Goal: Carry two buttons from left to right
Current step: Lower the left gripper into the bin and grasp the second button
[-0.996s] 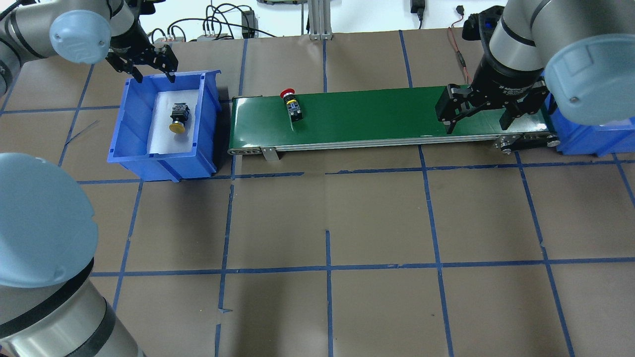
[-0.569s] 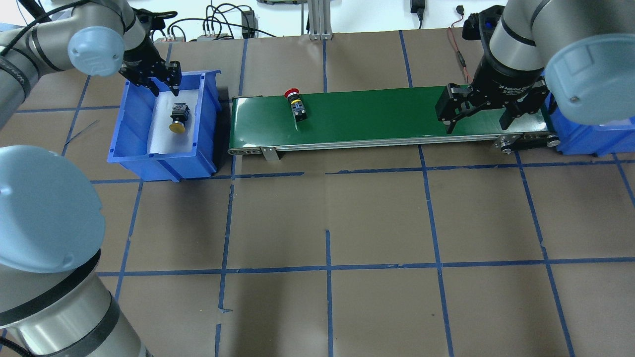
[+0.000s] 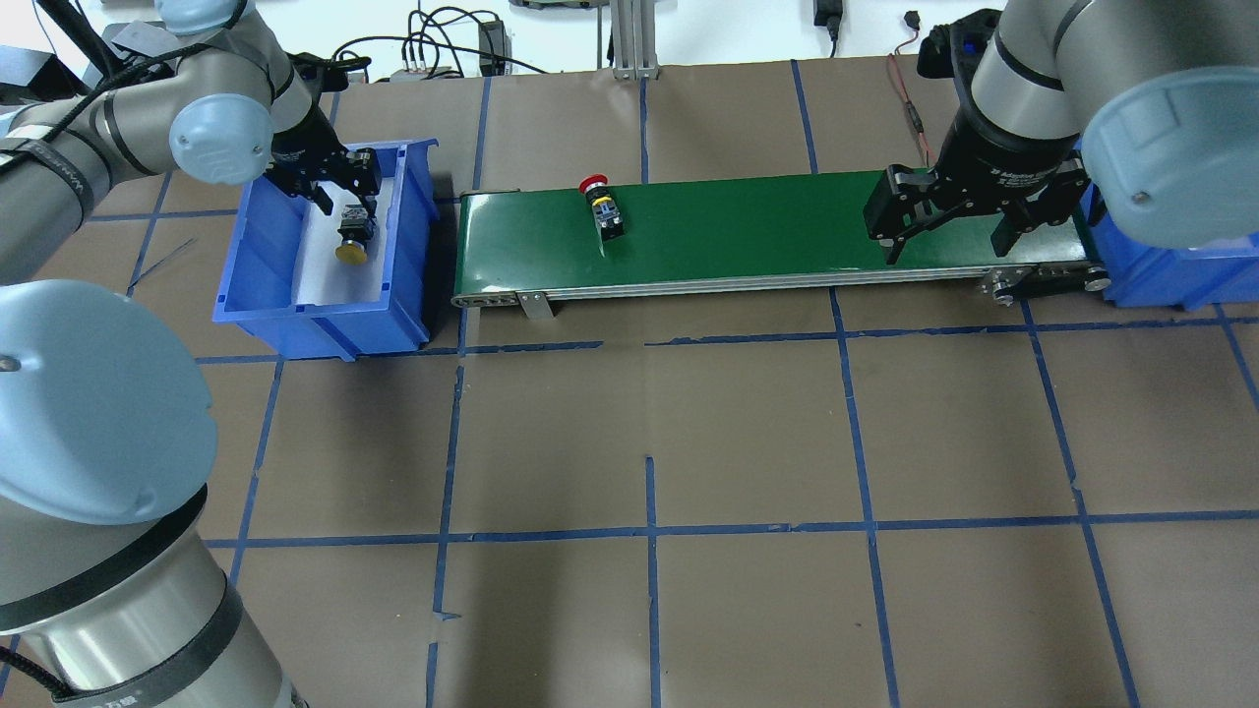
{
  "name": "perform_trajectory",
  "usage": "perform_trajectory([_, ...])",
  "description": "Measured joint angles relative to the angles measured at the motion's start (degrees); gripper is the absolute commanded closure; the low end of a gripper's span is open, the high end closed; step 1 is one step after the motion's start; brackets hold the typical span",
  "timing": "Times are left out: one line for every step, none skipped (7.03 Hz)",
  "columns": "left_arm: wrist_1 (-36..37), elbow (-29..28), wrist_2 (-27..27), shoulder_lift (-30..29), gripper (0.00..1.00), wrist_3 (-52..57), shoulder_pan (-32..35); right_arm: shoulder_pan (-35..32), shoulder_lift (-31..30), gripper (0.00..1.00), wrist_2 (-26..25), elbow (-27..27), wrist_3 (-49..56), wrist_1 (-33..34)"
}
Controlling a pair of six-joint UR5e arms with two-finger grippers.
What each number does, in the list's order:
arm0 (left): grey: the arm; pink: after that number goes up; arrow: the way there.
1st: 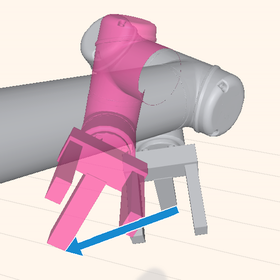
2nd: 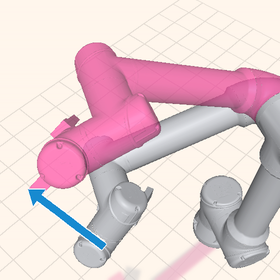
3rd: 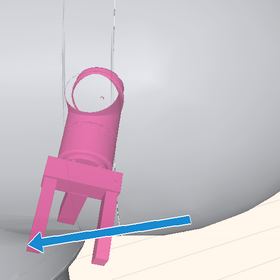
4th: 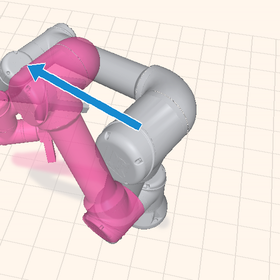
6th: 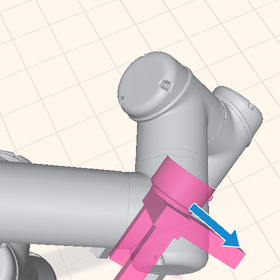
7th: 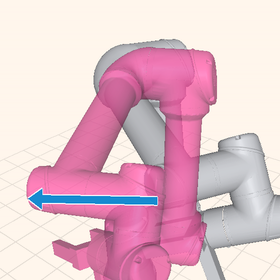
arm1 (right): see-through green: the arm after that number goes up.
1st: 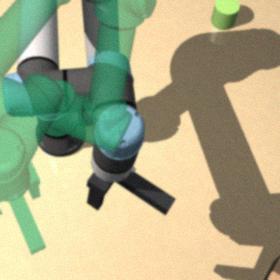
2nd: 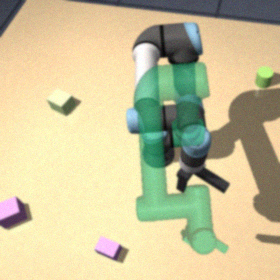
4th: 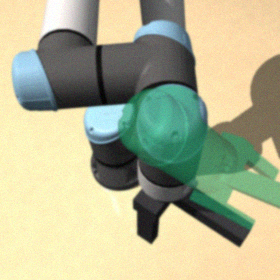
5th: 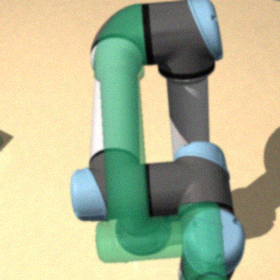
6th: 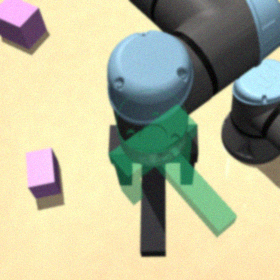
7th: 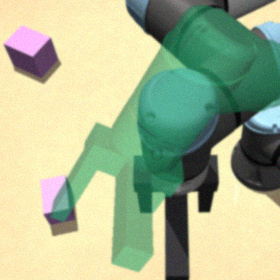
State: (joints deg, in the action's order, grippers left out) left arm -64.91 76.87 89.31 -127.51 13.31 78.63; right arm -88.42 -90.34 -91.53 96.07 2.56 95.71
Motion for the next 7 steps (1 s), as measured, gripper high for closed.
perform_trajectory([0.11,0.11,0.01,-0.01,0.32,0.08,-0.12,0.0,0.02,0.0,-0.02,0.01,0.03,0.0])
perform_trajectory([0.17,0.16,0.04,-0.15,0.32,0.12,-0.07,0.0,0.04,0.0,-0.04,0.05,0.06,0.0])
perform_trajectory([0.2,0.18,0.05,-0.47,0.32,0.13,0.07,0.0,0.08,0.0,-0.05,0.08,0.07,-0.02])
perform_trajectory([0.21,0.2,0.01,-0.88,0.33,0.13,0.21,0.0,0.08,0.0,-0.05,0.2,0.09,-0.04])
perform_trajectory([0.22,0.23,0.01,-1.09,0.44,0.2,0.23,0.0,0.02,0.0,-0.03,0.78,0.17,0.16])
perform_trajectory([0.22,0.3,0.05,-1.19,0.68,0.34,0.2,0.0,-0.17,0.0,0.01,1.8,0.27,0.77])
perform_trajectory([0.22,0.31,0.05,-1.15,0.84,0.4,0.05,0.0,-0.36,0.0,0.03,2.46,0.26,1.42])
